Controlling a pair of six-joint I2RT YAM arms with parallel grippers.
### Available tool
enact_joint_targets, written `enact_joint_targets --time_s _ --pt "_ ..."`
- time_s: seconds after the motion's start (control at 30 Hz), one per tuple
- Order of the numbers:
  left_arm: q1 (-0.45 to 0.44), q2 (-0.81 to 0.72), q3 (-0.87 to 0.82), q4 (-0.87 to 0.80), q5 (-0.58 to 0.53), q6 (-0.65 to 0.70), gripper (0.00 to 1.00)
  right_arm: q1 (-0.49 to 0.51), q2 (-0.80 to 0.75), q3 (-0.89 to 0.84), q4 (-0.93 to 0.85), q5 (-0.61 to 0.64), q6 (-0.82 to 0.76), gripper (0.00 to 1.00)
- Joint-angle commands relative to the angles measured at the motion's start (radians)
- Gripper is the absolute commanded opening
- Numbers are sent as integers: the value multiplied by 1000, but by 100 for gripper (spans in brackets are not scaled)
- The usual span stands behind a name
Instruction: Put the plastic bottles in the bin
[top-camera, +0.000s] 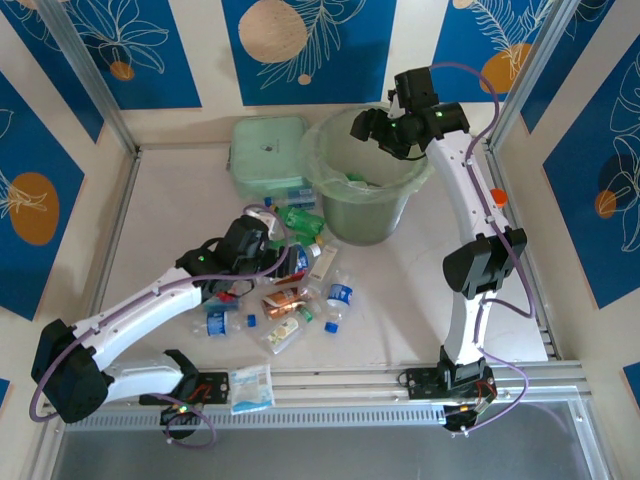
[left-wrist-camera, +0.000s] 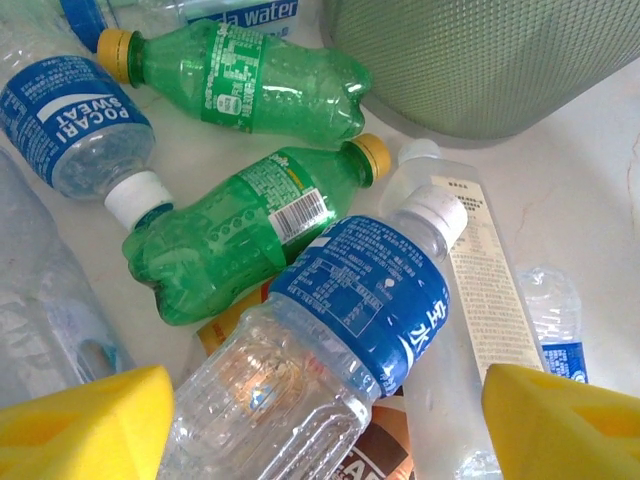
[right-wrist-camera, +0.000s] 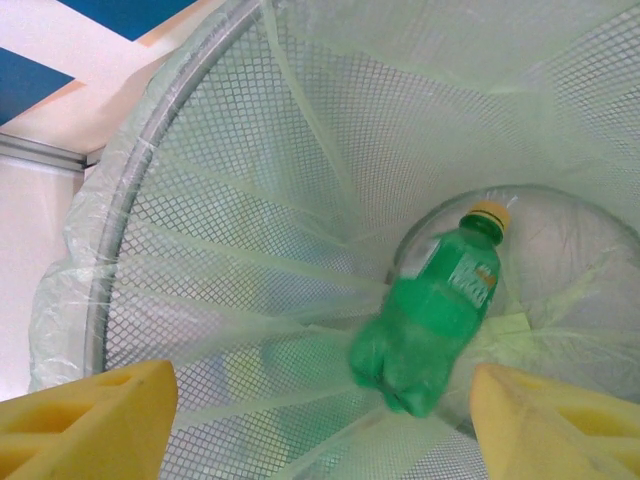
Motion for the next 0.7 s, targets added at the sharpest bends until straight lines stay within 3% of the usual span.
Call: enact_joint_targets --time_s 0.0,0.1,0.2,0.37,0.47,0.67 --pt "-5 21 54 -70 19 104 82 18 -76 62 -32 21 -17 78" --pt "-5 53 100 -153 65 194 82 46 -139 58 -51 58 -41 78" --pt "-6 69 118 -199 132 225 89 87 -238 -22 -60 121 -67 78" --pt "-30 59 132 -205 203 175 86 147 -473 -305 -23 202 -60 78" --pt "-90 73 178 -205 236 132 87 165 -620 -488 -13 224 -25 78" --pt "-203 184 191 -211 186 84 92 167 -852 -777 -34 258 71 78"
